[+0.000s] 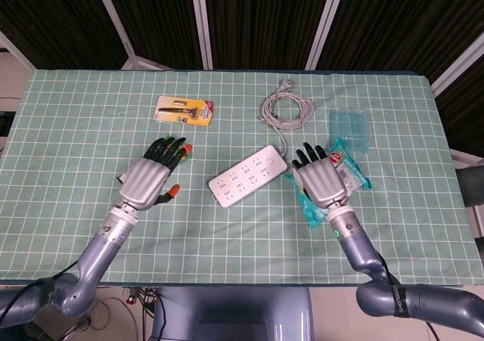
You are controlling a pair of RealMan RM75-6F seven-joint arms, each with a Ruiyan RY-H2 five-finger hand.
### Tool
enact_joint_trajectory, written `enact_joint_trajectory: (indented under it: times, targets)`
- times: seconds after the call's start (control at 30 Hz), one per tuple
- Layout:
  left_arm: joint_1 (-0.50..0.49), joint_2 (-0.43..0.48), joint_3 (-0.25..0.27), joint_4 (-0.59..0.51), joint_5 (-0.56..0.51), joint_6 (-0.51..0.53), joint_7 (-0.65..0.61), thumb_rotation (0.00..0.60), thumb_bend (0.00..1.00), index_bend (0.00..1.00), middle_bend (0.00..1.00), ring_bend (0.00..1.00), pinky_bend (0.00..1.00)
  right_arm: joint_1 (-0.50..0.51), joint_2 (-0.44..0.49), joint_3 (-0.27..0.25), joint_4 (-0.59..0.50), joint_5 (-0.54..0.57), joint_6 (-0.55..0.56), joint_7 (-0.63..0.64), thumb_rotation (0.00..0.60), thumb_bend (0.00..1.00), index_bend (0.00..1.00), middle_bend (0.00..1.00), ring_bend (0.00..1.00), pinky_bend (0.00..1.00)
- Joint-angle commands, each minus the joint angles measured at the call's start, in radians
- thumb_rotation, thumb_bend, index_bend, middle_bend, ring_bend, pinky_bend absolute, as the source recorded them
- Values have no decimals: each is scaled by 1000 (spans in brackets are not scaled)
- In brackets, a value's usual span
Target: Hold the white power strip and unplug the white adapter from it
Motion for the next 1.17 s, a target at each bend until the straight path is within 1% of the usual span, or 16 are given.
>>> enact_joint_trajectory:
  times: [0.03, 0.2, 0.33, 0.43, 0.57, 0.67, 0.77, 0.9, 1.03, 1.17]
  targets:
    - [75, 76, 33, -52, 36, 79, -29, 600, 168, 82, 10, 0, 86, -29, 3, -23, -32, 26, 31, -25, 600, 360, 4, 15, 0, 90]
    - [170, 143, 76, -88, 77, 171, -95, 600, 149, 82, 7, 0, 85, -73, 0, -49, -67, 0, 90, -17, 600, 327, 0, 0, 0, 55]
    - [257, 189, 126, -99, 127, 248, -159, 600, 149, 83, 6, 0, 85, -134, 11, -93, -91, -67, 154, 23, 600, 313, 0, 0, 0, 25]
    - [319, 213, 161, -90, 165, 301, -204, 600, 149, 82, 6, 0, 85, -188, 31, -131, -101, -133, 198, 81, 600, 312, 0, 0, 0, 5]
    - [392, 238, 204, -56, 208, 361, -245, 600, 149, 80, 5, 0, 81, -278, 67, -192, -81, -250, 278, 205, 600, 312, 0, 0, 0, 0]
    - [442, 250, 228, -29, 231, 404, -275, 600, 139, 73, 1, 0, 70, -340, 92, -229, -49, -325, 333, 313, 600, 311, 0, 0, 0, 0]
    - [491, 262, 249, 11, 254, 446, -311, 600, 109, 57, 0, 0, 57, -407, 116, -264, 9, -404, 398, 433, 600, 311, 0, 0, 0, 0]
    - [551, 270, 273, 77, 263, 487, -339, 600, 49, 30, 0, 0, 44, -488, 143, -289, 90, -452, 478, 575, 600, 274, 0, 0, 0, 0]
    - [596, 267, 279, 146, 253, 504, -391, 600, 9, 6, 0, 0, 19, -553, 166, -299, 177, -469, 518, 708, 600, 224, 0, 0, 0, 0]
    - [618, 263, 273, 199, 257, 511, -414, 600, 5, 0, 0, 0, 0, -598, 176, -293, 248, -473, 538, 776, 600, 184, 0, 0, 0, 0]
